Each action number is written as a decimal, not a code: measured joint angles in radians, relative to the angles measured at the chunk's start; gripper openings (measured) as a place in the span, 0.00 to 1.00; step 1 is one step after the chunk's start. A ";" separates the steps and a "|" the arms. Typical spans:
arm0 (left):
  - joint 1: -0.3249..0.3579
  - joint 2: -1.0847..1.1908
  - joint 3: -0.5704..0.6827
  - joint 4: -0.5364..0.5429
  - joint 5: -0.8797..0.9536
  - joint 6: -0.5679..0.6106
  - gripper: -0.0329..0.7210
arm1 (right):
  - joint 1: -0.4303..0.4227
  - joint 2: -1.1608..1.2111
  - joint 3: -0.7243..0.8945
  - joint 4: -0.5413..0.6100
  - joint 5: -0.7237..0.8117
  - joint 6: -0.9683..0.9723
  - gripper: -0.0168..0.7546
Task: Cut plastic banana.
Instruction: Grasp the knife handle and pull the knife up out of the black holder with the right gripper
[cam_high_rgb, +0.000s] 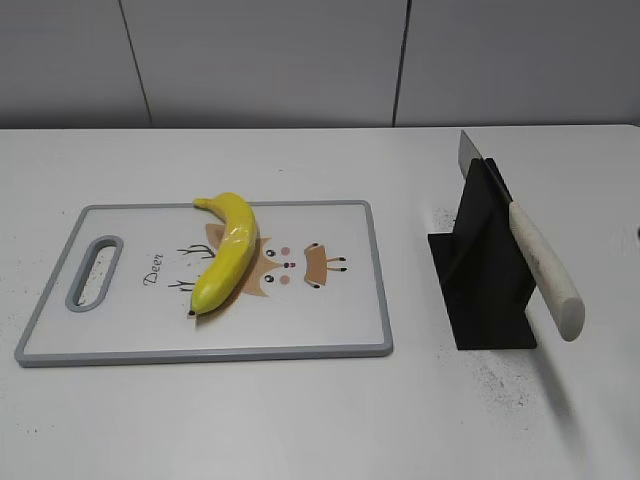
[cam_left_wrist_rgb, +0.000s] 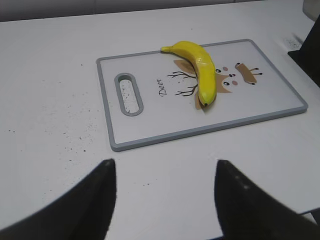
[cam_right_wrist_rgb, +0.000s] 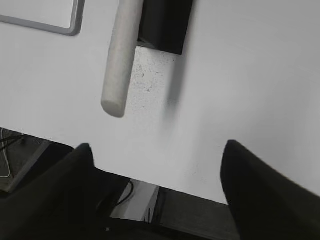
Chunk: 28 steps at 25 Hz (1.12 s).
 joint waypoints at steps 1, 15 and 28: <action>0.000 0.000 0.000 0.004 0.000 0.000 0.86 | 0.000 0.029 -0.014 0.008 0.000 -0.001 0.79; 0.000 0.000 0.000 0.007 0.001 0.000 0.83 | 0.249 0.373 -0.176 -0.155 -0.009 0.198 0.79; 0.000 0.000 0.001 0.010 0.002 0.000 0.82 | 0.262 0.554 -0.177 -0.174 -0.038 0.296 0.78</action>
